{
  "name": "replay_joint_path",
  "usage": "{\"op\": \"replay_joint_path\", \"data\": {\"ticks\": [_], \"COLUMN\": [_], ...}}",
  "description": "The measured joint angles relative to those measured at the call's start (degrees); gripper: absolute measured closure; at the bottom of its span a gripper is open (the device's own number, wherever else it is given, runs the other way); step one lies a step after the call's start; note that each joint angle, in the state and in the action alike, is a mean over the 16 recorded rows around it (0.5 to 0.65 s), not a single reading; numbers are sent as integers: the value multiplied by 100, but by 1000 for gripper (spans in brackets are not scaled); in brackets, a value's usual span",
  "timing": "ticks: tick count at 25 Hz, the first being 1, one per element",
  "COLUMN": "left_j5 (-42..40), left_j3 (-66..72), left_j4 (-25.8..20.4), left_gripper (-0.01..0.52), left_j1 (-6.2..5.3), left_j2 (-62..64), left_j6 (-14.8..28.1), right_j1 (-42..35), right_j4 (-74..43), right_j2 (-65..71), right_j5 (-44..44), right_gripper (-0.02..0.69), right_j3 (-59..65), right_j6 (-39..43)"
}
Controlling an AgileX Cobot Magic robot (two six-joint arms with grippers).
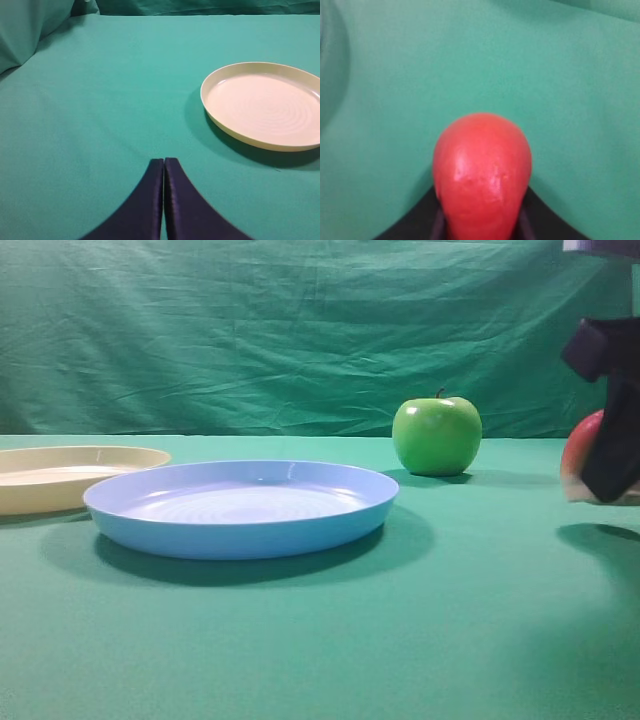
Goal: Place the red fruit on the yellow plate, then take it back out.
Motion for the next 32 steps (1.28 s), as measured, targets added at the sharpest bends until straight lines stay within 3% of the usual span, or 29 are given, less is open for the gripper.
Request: {"op": "replay_joint_path", "data": {"ticks": [6, 10, 14, 25, 32], "left_j5": [0, 0, 0, 0, 0], "left_j3": [0, 0, 0, 0, 0], "left_j4": [0, 0, 0, 0, 0], "left_gripper": [514, 514, 514, 514, 514], "left_j1": [0, 0, 0, 0, 0], "left_j2": [0, 0, 0, 0, 0], "left_j6": [0, 0, 0, 0, 0], "right_j1": [0, 0, 0, 0, 0], "right_j4": [0, -2, -8, -32, -133], "right_j2": [-308, -825, -1568, -3939, -5122], "right_j5": [262, 671, 1189, 2530, 3027], "right_gripper": [58, 56, 146, 546, 658], "right_j3": [-154, -391, -691, -1210, -1230], "right_j6": [-4, -6, -11, -25, 39]}}
